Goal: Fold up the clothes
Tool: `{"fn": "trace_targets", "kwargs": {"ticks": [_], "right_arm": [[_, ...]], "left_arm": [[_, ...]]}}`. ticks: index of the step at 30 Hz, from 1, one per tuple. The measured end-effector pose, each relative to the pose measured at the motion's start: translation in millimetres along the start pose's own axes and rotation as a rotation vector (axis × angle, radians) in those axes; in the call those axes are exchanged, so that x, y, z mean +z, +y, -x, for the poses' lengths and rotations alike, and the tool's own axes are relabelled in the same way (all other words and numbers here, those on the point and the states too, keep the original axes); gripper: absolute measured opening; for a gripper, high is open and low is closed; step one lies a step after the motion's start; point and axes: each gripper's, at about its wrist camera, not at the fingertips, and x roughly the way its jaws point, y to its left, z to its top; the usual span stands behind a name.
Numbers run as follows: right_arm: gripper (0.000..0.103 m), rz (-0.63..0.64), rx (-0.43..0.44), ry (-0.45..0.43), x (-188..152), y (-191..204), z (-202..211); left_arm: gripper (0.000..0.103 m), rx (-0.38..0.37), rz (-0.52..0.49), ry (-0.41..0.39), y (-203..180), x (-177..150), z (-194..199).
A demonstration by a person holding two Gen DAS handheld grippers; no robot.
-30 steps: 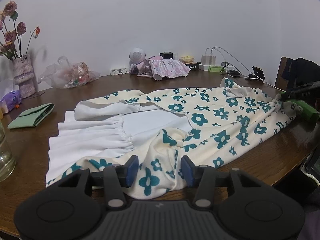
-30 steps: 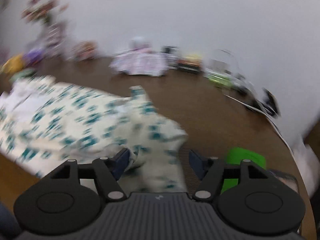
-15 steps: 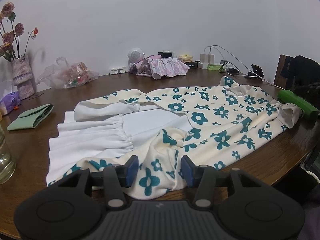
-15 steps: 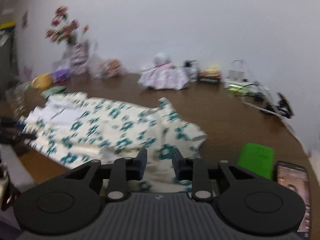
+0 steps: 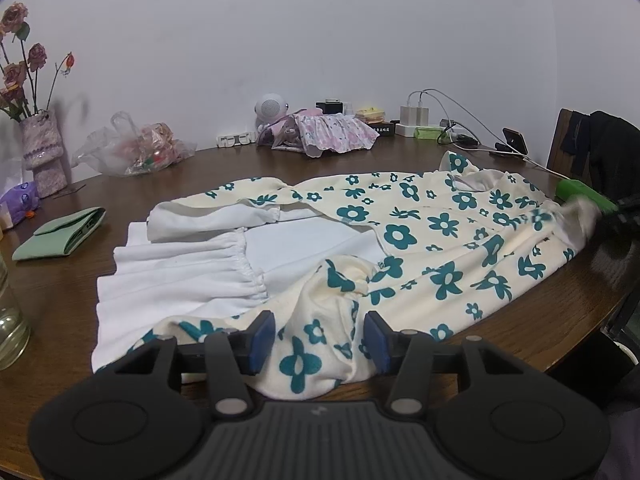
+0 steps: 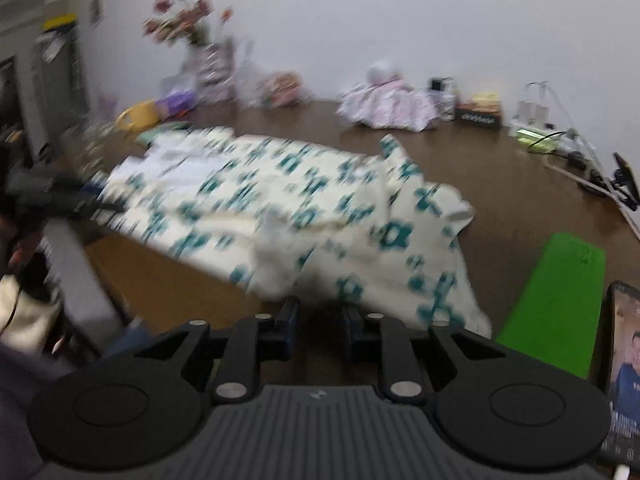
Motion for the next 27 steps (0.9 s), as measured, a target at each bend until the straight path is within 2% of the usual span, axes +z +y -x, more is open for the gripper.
{"fn": "trace_targets", "kwargs": {"ticks": [4, 8, 13, 19, 20, 23, 25, 27], "right_arm": [[0.015, -0.131, -0.065, -0.017, 14.9, -13.4, -28.7], [0.015, -0.163, -0.117, 0.010, 18.8, -13.9, -46.8], [0.017, -0.064, -0.140, 0.056, 19.3, -2.2, -41.4], [0.019, -0.065, -0.032, -0.042, 32.8, 0.6, -22.0], [0.019, -0.081, -0.042, -0.051, 36.5, -0.7, -25.0], [0.019, -0.159, -0.144, -0.065, 45.4, -9.1, -43.1], [0.019, -0.173, -0.178, -0.068, 47.4, -12.7, -51.7], [0.019, -0.141, -0.222, -0.032, 44.6, -11.0, -60.3]], "left_arm": [[0.048, -0.002, 0.004, -0.006, 0.9, -1.0, 0.3], [0.049, -0.007, 0.005, -0.010, 2.0, -2.1, 0.7], [0.049, -0.006, 0.002, -0.008, 0.9, -1.6, 0.9], [0.051, -0.003, 0.004, -0.011, 0.1, -1.6, -0.4], [0.051, -0.002, 0.004, -0.010, 0.1, -1.5, -0.6], [0.051, -0.003, 0.006, -0.011, 0.5, -1.8, -0.3], [0.051, -0.004, 0.007, -0.012, 0.6, -2.0, -0.1], [0.052, -0.004, 0.008, -0.013, 0.7, -2.1, 0.0]]}}
